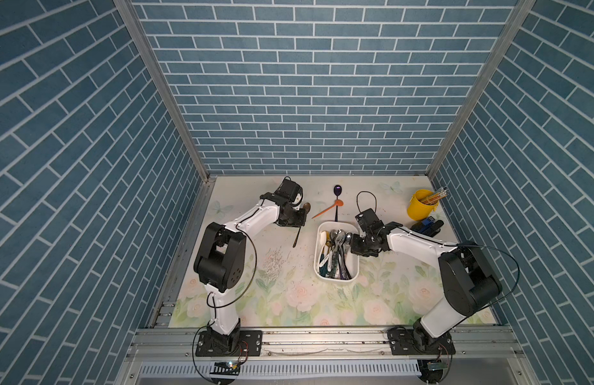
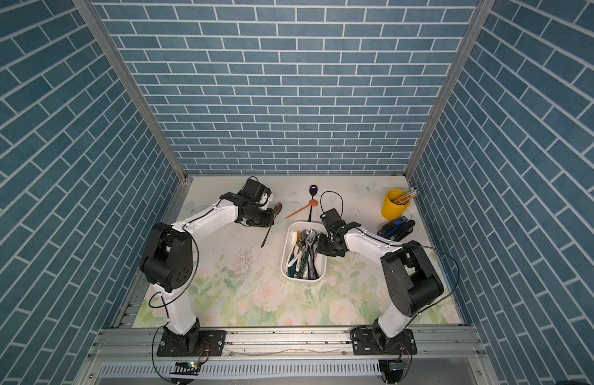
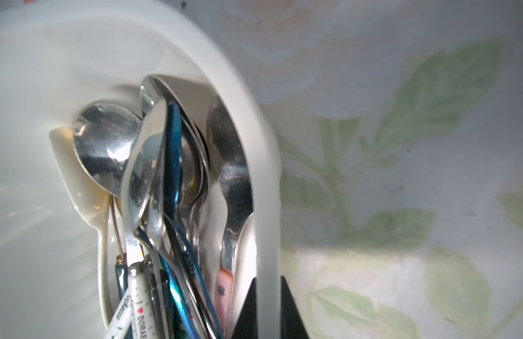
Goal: Put the spoon into the storage box
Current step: Move the storage box to the center of the board, then place the spoon in the storage box.
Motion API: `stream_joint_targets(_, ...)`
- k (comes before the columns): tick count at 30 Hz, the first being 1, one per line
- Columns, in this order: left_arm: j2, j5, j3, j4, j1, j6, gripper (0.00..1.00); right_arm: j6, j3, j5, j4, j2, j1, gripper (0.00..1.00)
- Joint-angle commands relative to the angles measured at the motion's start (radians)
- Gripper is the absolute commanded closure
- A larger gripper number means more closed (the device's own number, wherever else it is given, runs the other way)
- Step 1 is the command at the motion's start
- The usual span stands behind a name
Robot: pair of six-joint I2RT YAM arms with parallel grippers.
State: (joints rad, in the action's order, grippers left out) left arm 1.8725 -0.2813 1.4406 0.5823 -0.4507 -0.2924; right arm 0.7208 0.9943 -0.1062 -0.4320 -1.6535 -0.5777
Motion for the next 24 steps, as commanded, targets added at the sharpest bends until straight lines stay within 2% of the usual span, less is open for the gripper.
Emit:
stream_joint_targets(1,-0.058,-0.029,-0.037,-0.023,-0.027,-0.054,1.00,0.051,0.043,-0.042,0.043,-0.033,-0.038,0.86)
stream_joint_targets(6,-0.128,-0.025,-0.102,-0.047,-0.086,-0.114,1.00,0.024,0.084,0.067,-0.018,-0.002,-0.071,0.74)
stream_joint_targets(9,-0.147,-0.027,-0.122,-0.070,-0.117,-0.161,1.00,0.015,0.084,0.117,-0.044,0.047,-0.070,0.70)
stream_joint_targets(17,-0.140,-0.023,-0.167,-0.122,-0.186,-0.263,1.00,-0.017,0.083,0.223,-0.090,0.120,-0.065,0.67)
stream_joint_targets(24,-0.102,-0.040,-0.236,-0.176,-0.209,-0.336,1.00,-0.034,0.055,0.261,-0.094,0.185,-0.043,0.66)
